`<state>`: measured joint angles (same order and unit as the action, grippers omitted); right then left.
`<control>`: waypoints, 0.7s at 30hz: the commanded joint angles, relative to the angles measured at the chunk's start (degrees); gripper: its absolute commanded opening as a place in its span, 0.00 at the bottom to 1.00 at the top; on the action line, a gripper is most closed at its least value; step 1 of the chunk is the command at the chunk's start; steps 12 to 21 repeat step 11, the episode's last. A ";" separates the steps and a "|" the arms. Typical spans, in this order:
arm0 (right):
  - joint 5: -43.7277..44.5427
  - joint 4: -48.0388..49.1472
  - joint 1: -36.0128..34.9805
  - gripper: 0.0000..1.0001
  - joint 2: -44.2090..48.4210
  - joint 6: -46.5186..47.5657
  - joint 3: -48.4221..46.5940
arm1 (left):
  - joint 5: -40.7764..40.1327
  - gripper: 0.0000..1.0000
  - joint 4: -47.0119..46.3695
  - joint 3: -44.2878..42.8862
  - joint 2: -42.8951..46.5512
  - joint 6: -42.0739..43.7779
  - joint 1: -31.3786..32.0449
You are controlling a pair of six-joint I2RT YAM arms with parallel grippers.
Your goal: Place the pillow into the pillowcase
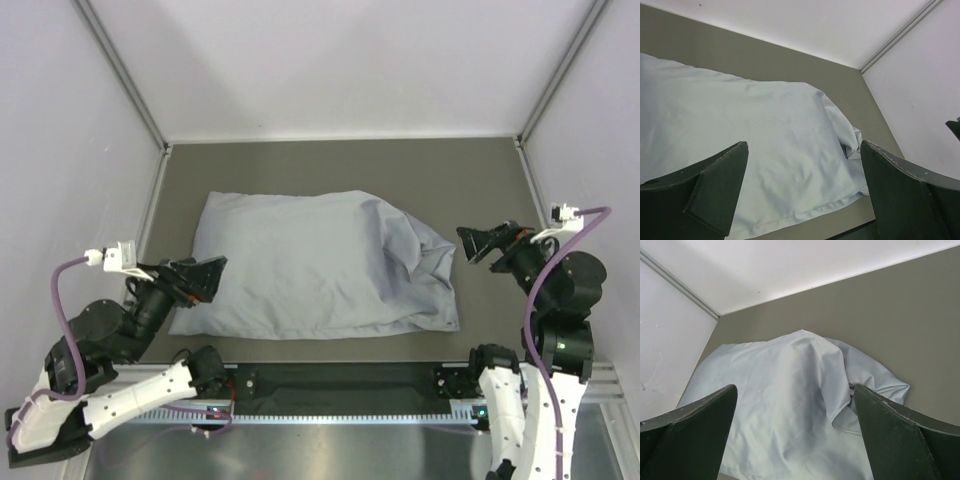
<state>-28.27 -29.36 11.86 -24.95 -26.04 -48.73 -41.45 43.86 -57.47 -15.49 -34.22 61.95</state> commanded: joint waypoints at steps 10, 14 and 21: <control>-0.03 0.62 -0.08 1.00 0.25 0.73 -0.75 | -1.79 0.98 1.06 1.22 1.95 0.99 -0.08; 0.32 0.71 -0.08 1.00 0.25 0.29 -0.58 | -1.88 0.98 0.97 1.22 1.78 1.08 -0.08; 0.32 0.71 -0.08 1.00 0.25 0.29 -0.58 | -1.88 0.98 0.97 1.22 1.78 1.08 -0.08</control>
